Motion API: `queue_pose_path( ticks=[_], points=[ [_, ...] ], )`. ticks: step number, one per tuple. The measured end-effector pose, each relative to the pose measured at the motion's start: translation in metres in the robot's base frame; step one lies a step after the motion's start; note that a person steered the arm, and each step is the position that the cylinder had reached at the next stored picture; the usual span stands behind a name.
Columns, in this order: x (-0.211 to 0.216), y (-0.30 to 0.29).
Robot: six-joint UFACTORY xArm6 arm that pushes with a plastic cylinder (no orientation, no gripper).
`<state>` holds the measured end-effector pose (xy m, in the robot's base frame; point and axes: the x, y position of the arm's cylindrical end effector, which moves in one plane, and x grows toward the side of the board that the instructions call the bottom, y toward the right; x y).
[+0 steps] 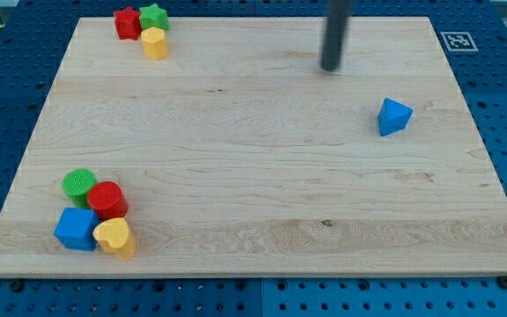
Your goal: Push the blue triangle into a group of blocks
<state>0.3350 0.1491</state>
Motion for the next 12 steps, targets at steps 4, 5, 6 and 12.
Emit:
queue_pose_path(
  ticks=[4,5,6,12],
  points=[
    [0.117,0.094],
    [0.113,0.065],
    [0.095,0.042],
    [-0.033,-0.092]
  ],
)
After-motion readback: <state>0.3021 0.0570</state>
